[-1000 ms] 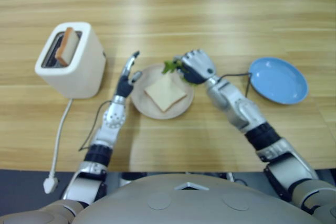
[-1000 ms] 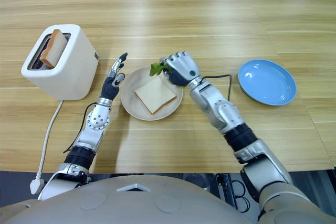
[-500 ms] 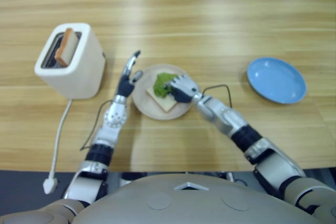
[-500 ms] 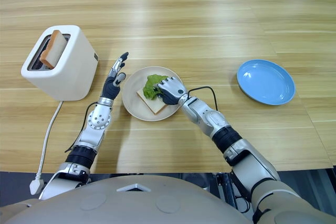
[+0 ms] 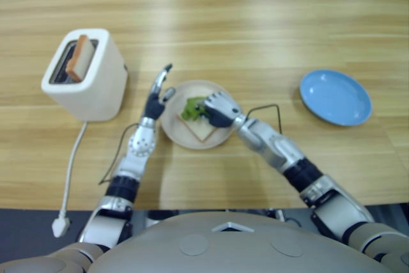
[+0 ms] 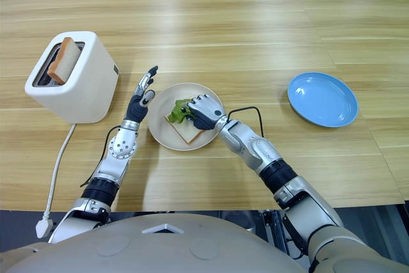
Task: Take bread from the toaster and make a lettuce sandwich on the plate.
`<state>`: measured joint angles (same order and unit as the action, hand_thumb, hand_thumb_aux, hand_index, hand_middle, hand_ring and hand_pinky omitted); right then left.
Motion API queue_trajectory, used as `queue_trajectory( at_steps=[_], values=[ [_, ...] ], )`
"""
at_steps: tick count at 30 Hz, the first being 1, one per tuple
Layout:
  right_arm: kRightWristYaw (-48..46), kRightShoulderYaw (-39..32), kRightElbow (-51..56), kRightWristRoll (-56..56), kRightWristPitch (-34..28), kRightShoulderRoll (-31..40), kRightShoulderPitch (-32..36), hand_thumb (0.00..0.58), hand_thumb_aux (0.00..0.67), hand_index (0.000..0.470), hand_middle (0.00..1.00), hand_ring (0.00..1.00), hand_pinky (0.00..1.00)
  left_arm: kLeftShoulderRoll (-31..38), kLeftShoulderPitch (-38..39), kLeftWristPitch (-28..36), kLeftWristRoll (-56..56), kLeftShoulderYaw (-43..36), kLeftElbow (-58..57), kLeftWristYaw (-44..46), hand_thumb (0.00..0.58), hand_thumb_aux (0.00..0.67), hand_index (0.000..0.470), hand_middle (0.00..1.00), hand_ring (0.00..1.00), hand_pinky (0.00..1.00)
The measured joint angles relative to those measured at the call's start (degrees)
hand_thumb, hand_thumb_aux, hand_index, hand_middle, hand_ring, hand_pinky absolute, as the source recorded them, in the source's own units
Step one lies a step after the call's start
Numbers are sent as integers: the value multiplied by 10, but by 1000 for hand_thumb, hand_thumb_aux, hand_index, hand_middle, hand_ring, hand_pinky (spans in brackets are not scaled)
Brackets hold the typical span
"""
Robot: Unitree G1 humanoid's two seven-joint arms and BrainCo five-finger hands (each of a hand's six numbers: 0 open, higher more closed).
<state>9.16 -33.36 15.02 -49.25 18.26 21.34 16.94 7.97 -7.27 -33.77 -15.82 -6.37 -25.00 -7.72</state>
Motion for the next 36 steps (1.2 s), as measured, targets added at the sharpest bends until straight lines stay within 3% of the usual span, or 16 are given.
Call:
queue_trajectory(
  at_steps=[12,13,14,15,16,17,18,28,36],
  values=[
    [-13,-5,5,-9,-4,-6,-2,580,670,460,1000,1000,1000,-1,0,-1,-7,-7,-13,-7,0,0,0,0,0,0],
    [-19,-6,9,-11,-6,-6,-3,580,652,447,1000,1000,1000,-1,0,-1,-8,-7,-13,-8,0,0,0,0,0,0],
    [-25,-7,12,-14,-10,-4,-6,564,557,382,1000,1000,1000,-1,0,-1,-9,-7,-14,-9,0,0,0,0,0,0],
    [-31,-8,16,-19,-14,-2,-10,564,557,382,1000,1000,1000,0,0,-1,-10,-7,-14,-9,0,0,0,0,0,0],
    [-39,-9,17,-21,-16,2,-12,470,378,260,486,486,486,0,0,-1,-10,-7,-14,-10,0,0,0,0,0,0],
    [-45,-8,15,-22,-17,6,-13,124,76,52,8,8,8,0,0,-2,-11,-7,-15,-10,0,0,0,0,0,0],
    [-53,-8,8,-22,-18,11,-14,0,0,0,0,0,0,0,0,-2,-11,-7,-15,-10,0,0,0,0,0,0],
    [-139,10,-102,-17,-39,60,-60,0,0,0,0,0,0,0,0,-3,-12,-6,-17,-10,0,0,0,0,0,0],
    [-197,94,-253,16,-59,110,-95,0,0,0,0,0,0,2,-1,-4,-11,-6,-18,-9,0,0,0,0,0,0]
  ],
)
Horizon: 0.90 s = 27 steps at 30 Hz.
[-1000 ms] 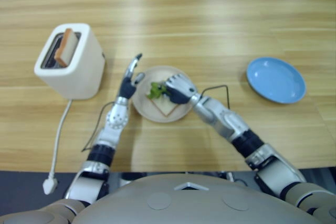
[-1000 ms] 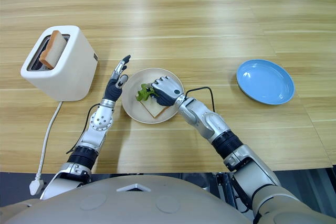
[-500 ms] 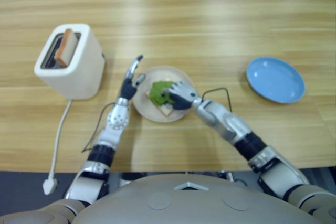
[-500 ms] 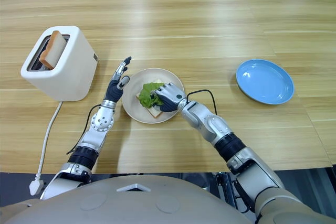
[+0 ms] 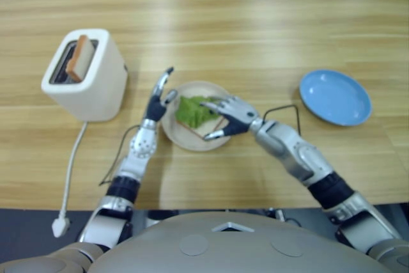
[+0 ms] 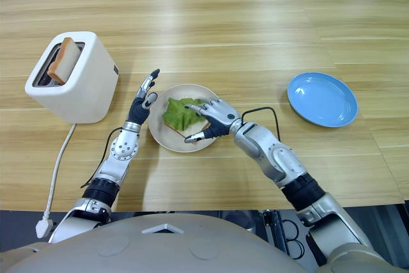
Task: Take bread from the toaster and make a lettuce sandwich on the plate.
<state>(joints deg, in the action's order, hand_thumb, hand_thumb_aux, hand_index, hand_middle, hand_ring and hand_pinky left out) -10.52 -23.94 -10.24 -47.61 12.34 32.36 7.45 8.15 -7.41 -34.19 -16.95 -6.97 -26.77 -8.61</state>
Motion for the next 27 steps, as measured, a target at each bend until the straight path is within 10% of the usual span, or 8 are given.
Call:
queue_trajectory(
  at_steps=[7,18,27],
  values=[
    [-14,146,-134,53,-26,24,-2,0,0,0,0,0,0,9,9,4,-5,3,40,0,0,0,0,0,0,0],
    [37,208,-91,63,-37,-18,-52,0,0,0,0,0,0,152,38,133,-113,166,502,46,0,0,0,0,0,0],
    [71,191,-52,62,-36,-43,-71,0,0,0,0,0,0,306,38,311,-316,278,424,78,0,0,0,0,0,0]
  ],
)
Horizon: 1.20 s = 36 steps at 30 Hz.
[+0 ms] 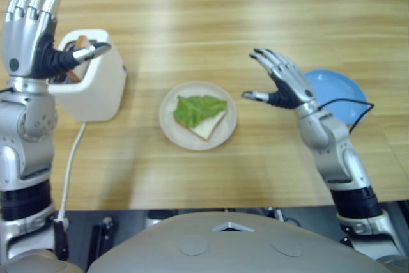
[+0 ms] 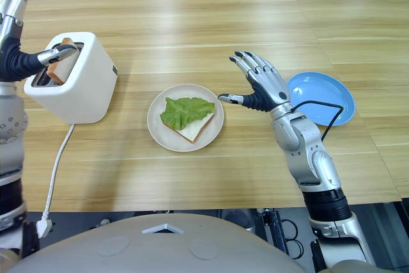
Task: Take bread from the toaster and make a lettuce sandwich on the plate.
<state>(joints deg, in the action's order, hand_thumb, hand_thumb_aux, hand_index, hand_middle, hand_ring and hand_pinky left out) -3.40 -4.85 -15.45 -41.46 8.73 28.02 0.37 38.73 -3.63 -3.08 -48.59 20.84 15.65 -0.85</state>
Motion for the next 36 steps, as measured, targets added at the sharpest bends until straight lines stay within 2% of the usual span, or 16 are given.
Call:
queue_trajectory(
  at_steps=[3,9,21,22,23,24,25,36],
  values=[
    [2,0,0,0,0,0,-3,0,0,0,0,0,0,10,2,51,-13,-6,-73,15,0,0,0,0,0,0],
    [3,0,1,0,-2,-1,-3,0,0,0,0,0,0,11,-14,93,7,-53,-184,34,0,0,0,0,0,0],
    [9,0,13,0,-3,-1,-4,0,0,0,0,0,0,11,-37,99,54,-124,-246,29,0,0,0,0,0,0],
    [10,0,13,0,-3,-1,-4,0,0,0,0,0,0,11,-37,100,58,-125,-246,27,87,53,36,0,0,0],
    [11,0,13,0,-3,-1,-4,0,0,0,0,0,0,11,-38,100,62,-127,-247,24,567,570,391,420,420,420],
    [11,0,13,0,-3,-1,-4,0,0,0,0,0,0,11,-39,99,65,-127,-247,20,567,570,391,420,420,420],
    [11,0,13,0,-3,-1,-4,0,0,0,0,0,0,11,-39,97,68,-127,-246,15,580,670,460,1000,1000,1000],
    [12,-2,23,-6,-3,0,-3,0,0,0,0,0,0,11,-27,72,103,-99,-177,-50,580,670,460,1000,1000,1000]
  ],
)
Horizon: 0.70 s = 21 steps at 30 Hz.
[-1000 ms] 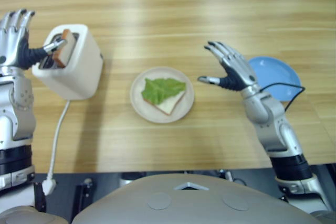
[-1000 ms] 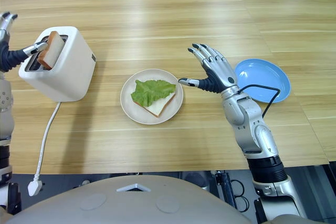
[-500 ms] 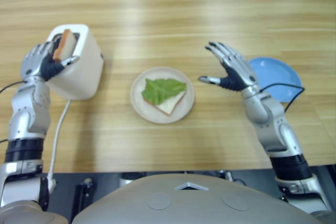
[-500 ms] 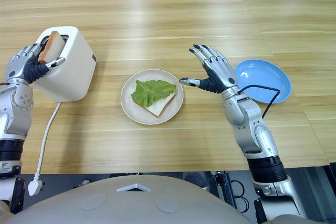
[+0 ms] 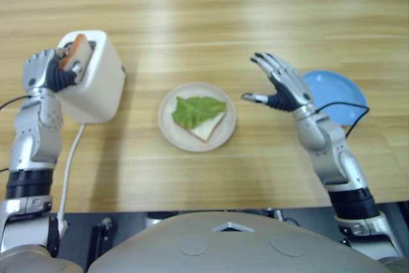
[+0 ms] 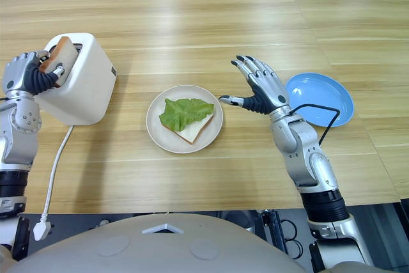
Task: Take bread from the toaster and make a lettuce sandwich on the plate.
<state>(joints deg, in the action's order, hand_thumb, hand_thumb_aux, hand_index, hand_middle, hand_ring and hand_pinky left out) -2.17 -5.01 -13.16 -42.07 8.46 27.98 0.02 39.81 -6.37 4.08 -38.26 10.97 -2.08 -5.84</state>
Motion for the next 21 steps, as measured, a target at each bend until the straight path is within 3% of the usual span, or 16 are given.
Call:
queue_trajectory(
  at_steps=[8,11,15,21],
  values=[
    [0,-1,4,-1,0,0,0,0,0,0,0,0,0,0,14,-68,10,53,122,-66,580,670,460,1000,1000,1000],
    [1,-1,10,-1,0,0,1,0,0,0,0,0,0,-11,13,-114,63,87,189,-75,580,670,460,1000,1000,1000],
    [14,3,14,0,-1,-6,1,0,0,0,0,0,0,-31,3,-143,152,102,251,-40,580,670,460,1000,1000,1000],
    [72,69,14,23,-25,-21,5,0,0,0,0,0,0,-125,-25,-116,285,50,233,32,580,670,460,1000,1000,1000]
  ],
)
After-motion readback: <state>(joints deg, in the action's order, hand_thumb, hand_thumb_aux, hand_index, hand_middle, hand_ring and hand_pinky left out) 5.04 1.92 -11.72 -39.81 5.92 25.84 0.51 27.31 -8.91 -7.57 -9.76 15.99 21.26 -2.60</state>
